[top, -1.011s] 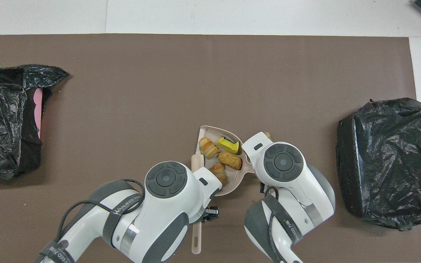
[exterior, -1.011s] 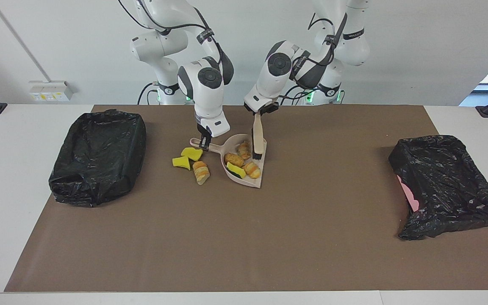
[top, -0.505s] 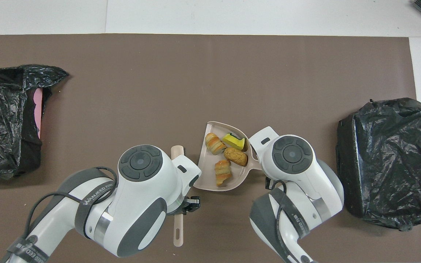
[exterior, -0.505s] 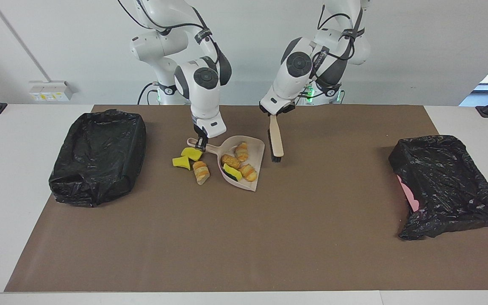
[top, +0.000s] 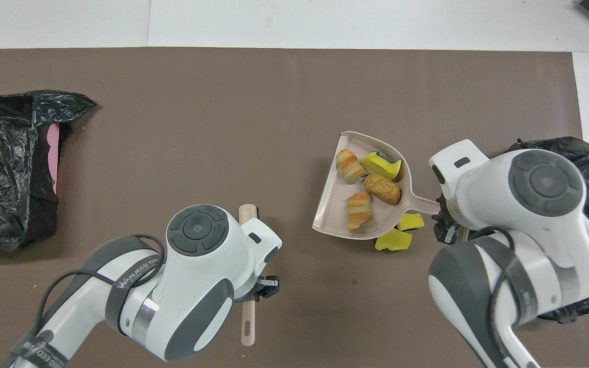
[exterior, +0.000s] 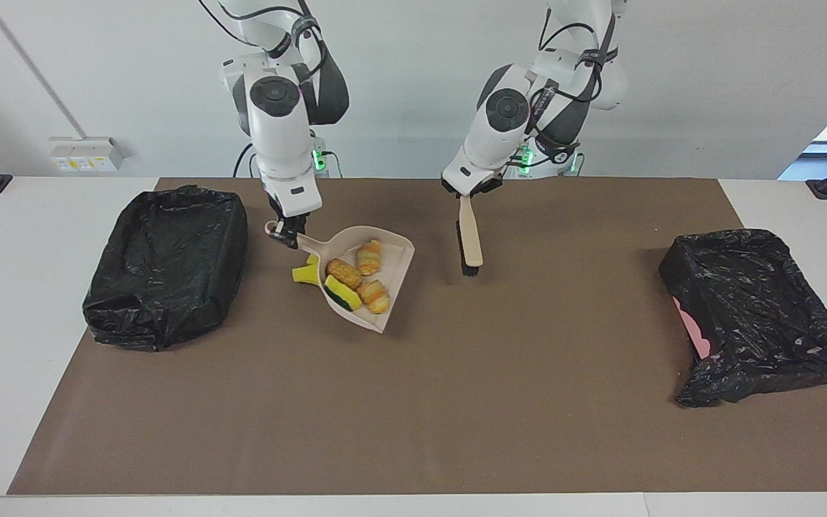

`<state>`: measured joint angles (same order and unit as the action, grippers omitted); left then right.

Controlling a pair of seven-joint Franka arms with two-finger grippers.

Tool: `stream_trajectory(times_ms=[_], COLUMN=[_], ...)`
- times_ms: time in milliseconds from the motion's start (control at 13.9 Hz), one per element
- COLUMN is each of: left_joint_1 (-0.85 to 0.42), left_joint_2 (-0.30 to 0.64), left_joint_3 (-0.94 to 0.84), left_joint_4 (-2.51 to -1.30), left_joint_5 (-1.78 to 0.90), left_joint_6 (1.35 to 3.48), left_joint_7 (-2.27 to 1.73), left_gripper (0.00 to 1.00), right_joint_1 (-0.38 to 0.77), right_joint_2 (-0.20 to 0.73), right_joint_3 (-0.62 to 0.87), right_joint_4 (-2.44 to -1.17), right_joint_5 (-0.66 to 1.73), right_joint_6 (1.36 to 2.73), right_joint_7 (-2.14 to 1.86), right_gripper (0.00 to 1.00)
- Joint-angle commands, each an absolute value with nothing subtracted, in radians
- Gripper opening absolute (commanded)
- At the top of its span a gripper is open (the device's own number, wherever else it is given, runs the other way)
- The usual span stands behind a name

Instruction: Sweep and dump trash in bin

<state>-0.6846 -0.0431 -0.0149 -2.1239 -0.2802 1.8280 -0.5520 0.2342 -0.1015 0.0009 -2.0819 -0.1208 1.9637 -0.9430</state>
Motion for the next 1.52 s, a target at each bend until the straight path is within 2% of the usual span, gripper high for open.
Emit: stream_trajectory(times_ms=[0,289,578,939,1227,1372,1444], left_joint_1=[-0.760,-0.899,-1.002,-1.069,-1.106,-1.106,-1.106], left_joint_2=[-0.109,-0.202,-0.204,-0.190,-0.112,-0.104,-0.104], left_joint_3=[-0.026,-0.037,-0.061,-0.066,-0.066,-0.066,-0.066], left_joint_4=[-2.183,-2.327,-2.428,-2.471,-2.480,-2.470,-2.470], left_joint_5=[-0.261,-0.190,-0.190,-0.190,-0.190,-0.190,-0.190], left_joint_6=[1.850,1.952,2.101,2.164,2.220,2.223,2.221], left_joint_7=[-0.645,-0.796,-0.934,-1.038,-1.040,-1.040,-1.040], left_gripper=[0.00,0.00,0.00,0.00,0.00,0.00,0.09], right_joint_1=[0.135,0.057,0.005,-0.153,-0.163,-0.146,-0.138], right_joint_2=[-0.213,-0.314,-0.331,-0.331,-0.330,-0.331,-0.331], right_joint_3=[-0.006,-0.122,-0.317,-0.322,-0.322,-0.319,-0.313], right_joint_4=[-2.088,-2.088,-2.080,-2.089,-2.124,-2.152,-2.154], right_joint_5=[-0.101,-0.103,-0.158,-0.408,-0.549,-0.607,-0.639], right_joint_6=[1.892,1.776,1.785,1.897,1.936,1.936,1.936], right_joint_7=[-1.040,-1.217,-1.536,-1.586,-1.618,-1.658,-1.692], right_gripper=[0.00,0.00,0.00,0.00,0.00,0.00,0.00])
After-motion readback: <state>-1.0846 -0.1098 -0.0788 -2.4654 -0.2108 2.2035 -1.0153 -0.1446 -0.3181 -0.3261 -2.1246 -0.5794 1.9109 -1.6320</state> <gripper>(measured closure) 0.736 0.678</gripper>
